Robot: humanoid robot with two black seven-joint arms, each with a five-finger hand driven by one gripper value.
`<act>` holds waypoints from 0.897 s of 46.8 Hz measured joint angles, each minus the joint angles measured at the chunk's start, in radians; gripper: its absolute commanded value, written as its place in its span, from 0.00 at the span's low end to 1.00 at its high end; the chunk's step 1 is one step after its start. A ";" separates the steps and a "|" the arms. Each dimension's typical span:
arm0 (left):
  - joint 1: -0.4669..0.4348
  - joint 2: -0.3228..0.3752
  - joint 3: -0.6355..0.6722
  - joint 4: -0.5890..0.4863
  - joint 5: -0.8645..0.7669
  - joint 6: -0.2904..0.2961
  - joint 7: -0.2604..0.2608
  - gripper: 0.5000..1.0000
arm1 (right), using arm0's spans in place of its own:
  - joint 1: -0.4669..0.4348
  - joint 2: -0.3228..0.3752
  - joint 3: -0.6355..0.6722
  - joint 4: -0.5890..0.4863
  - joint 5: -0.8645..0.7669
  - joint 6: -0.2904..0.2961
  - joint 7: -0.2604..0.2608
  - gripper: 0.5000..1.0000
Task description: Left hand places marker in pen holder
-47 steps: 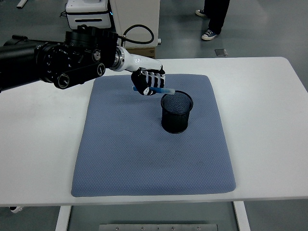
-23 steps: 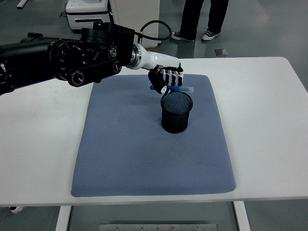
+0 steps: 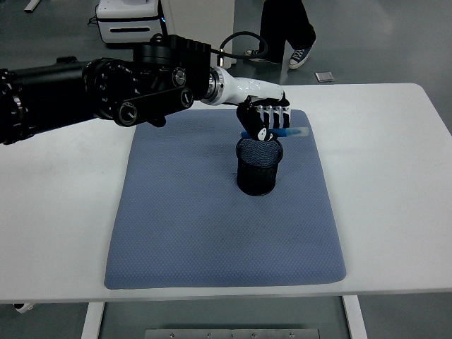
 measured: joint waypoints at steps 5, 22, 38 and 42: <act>0.004 -0.010 -0.003 0.000 -0.042 0.010 0.000 0.00 | 0.000 0.000 0.000 0.000 0.000 0.000 0.000 1.00; 0.043 -0.019 -0.005 -0.002 -0.160 0.033 -0.002 0.00 | 0.000 0.000 0.000 0.000 0.000 0.000 0.000 1.00; 0.063 -0.012 -0.004 -0.002 -0.227 0.057 -0.006 0.71 | 0.000 0.000 0.000 0.000 0.000 0.000 0.000 1.00; 0.063 -0.007 -0.004 -0.002 -0.228 0.056 -0.008 0.81 | 0.000 0.000 0.000 0.000 0.000 0.000 0.000 1.00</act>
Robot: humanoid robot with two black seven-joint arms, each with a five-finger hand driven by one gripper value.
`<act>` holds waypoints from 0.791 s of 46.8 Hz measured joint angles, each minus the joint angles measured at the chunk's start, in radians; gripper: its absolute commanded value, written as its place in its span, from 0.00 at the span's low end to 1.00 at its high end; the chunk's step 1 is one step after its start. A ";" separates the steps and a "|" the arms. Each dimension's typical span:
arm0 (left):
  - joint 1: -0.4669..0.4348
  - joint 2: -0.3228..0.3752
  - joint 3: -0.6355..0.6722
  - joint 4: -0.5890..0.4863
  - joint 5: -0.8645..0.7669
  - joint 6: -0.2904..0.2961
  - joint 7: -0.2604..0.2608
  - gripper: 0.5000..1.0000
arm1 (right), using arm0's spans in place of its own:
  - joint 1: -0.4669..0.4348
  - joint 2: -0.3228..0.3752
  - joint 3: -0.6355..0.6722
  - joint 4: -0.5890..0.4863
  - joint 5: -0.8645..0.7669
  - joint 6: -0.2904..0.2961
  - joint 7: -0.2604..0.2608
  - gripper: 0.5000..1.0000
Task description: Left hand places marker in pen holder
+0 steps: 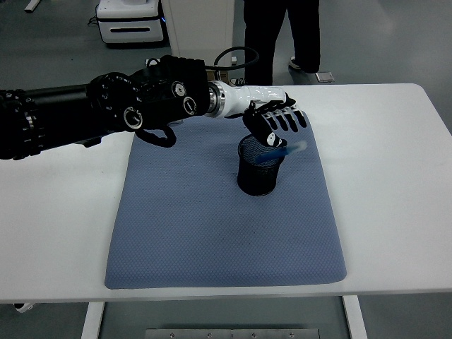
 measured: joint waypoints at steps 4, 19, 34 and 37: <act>-0.001 0.002 0.000 0.001 0.000 -0.003 -0.003 0.97 | 0.000 0.000 0.000 0.000 0.000 0.000 0.000 1.00; 0.038 0.142 -0.010 0.060 -0.059 0.048 -0.003 1.00 | 0.000 0.000 0.000 0.000 0.000 0.000 0.000 1.00; 0.175 0.294 -0.068 0.197 -0.066 0.099 -0.004 1.00 | 0.000 0.000 0.000 0.000 0.000 0.000 0.000 1.00; 0.221 0.318 -0.140 0.211 -0.079 0.107 -0.007 1.00 | 0.000 0.000 0.000 0.000 0.000 0.000 0.000 1.00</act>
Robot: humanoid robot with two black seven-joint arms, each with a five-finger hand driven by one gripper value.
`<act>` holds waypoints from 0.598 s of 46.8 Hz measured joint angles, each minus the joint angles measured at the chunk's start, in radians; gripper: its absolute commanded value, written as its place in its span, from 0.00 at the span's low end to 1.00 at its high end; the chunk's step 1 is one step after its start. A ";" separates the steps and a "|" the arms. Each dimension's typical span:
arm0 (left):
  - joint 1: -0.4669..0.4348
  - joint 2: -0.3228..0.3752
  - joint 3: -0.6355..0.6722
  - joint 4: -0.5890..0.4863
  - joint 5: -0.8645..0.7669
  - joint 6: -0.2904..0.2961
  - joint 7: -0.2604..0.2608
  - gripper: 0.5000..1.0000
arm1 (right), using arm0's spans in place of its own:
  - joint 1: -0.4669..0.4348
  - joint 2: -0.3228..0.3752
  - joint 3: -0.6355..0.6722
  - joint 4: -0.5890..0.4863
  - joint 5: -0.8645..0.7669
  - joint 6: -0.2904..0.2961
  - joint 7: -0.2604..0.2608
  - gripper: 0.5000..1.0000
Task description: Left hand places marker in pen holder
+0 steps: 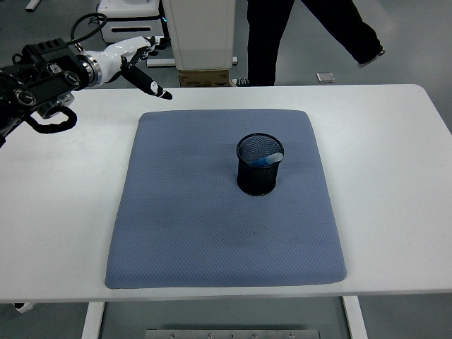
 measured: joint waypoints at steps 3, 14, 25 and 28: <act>0.066 0.019 -0.108 0.015 -0.037 0.035 -0.003 1.00 | 0.000 0.000 0.000 0.000 0.000 0.000 0.000 1.00; 0.309 0.111 -0.501 0.041 -0.109 0.105 -0.003 1.00 | 0.000 0.000 0.000 0.000 0.000 0.000 0.000 1.00; 0.423 0.202 -0.648 0.039 -0.153 0.003 -0.002 1.00 | 0.000 0.000 0.000 0.000 0.000 0.000 0.000 1.00; 0.447 0.210 -0.683 0.039 -0.183 -0.024 -0.002 1.00 | 0.000 0.000 0.000 0.001 0.000 0.000 0.000 1.00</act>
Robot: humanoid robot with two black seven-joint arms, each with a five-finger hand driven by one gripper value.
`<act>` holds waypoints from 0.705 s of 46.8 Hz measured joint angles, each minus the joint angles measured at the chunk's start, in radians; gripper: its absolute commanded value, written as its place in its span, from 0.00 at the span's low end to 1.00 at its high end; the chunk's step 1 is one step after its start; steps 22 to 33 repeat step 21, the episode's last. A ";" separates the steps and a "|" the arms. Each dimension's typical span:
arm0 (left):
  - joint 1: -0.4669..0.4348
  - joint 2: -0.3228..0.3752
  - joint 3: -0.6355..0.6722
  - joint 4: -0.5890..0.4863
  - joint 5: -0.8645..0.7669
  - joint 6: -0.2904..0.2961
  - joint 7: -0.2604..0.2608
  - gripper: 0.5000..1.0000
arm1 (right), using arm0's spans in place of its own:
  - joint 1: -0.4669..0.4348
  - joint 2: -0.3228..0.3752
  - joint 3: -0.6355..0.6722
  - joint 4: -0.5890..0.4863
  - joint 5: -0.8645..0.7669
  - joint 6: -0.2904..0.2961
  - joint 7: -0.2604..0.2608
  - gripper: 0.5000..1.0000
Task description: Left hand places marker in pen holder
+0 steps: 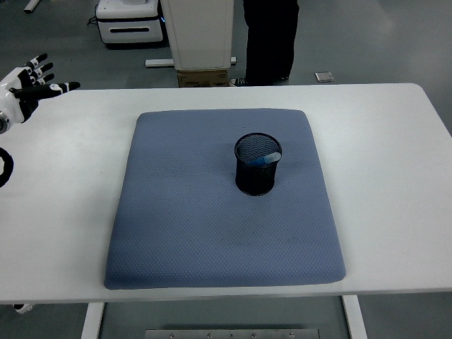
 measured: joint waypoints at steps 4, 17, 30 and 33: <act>0.036 0.004 -0.045 0.001 -0.039 -0.052 0.000 1.00 | 0.000 0.000 0.000 -0.001 0.000 0.000 0.000 1.00; 0.134 -0.012 -0.116 -0.001 -0.110 -0.081 0.000 1.00 | -0.001 0.000 -0.001 0.001 -0.003 -0.001 0.000 1.00; 0.145 -0.018 -0.140 -0.001 -0.115 -0.082 -0.001 1.00 | -0.001 0.000 -0.001 0.002 -0.001 -0.001 0.000 1.00; 0.145 -0.018 -0.140 -0.001 -0.115 -0.082 -0.001 1.00 | -0.001 0.000 -0.001 0.002 -0.001 -0.001 0.000 1.00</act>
